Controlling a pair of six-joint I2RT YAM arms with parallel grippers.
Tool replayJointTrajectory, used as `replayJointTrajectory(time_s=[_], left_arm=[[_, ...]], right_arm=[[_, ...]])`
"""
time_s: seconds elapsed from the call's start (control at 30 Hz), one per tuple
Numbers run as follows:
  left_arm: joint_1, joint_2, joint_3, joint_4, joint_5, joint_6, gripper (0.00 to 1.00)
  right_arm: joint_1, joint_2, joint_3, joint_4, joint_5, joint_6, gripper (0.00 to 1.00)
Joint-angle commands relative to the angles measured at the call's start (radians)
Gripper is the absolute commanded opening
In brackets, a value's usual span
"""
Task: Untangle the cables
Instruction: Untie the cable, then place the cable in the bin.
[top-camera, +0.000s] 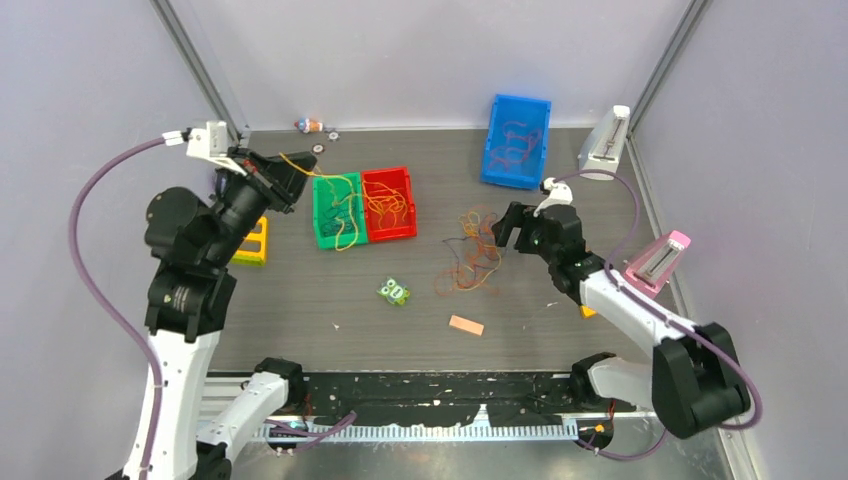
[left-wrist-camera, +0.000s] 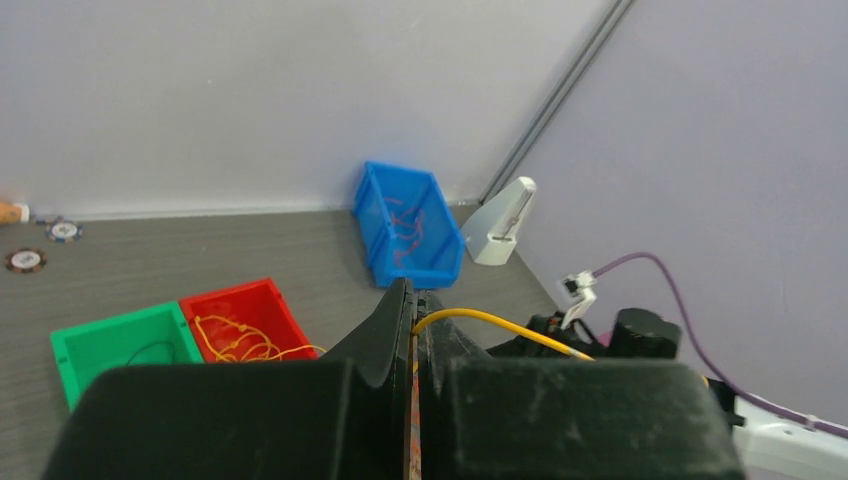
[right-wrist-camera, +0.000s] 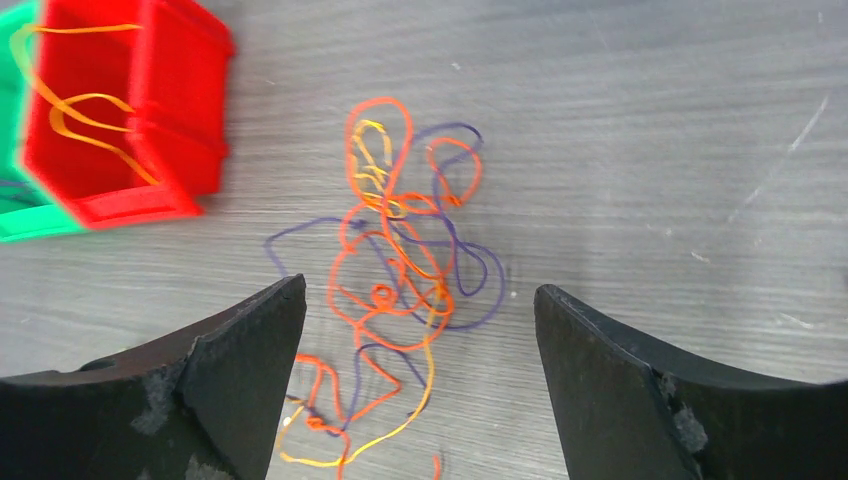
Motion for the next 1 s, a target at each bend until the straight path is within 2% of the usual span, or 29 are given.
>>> replayJointTrajectory(time_s=[0.0, 0.27, 0.6, 0.97], left_arm=[[0.004, 0.028, -0.035, 0.056, 0.012, 0.02, 0.0], [0.004, 0.128, 0.003, 0.068, 0.02, 0.049, 0.0], [0.004, 0.29, 0.074, 0.086, 0.015, 0.049, 0.0], [0.004, 0.489, 0.218, 0.058, 0.004, 0.092, 0.0]], right_arm=[[0.004, -0.132, -0.015, -0.013, -0.096, -0.063, 0.9], [0.004, -0.317, -0.077, -0.007, -0.117, -0.107, 0.9], [0.003, -0.354, -0.174, 0.133, -0.134, -0.106, 0.9], [0.003, -0.369, -0.261, 0.259, -0.129, -0.091, 0.89]])
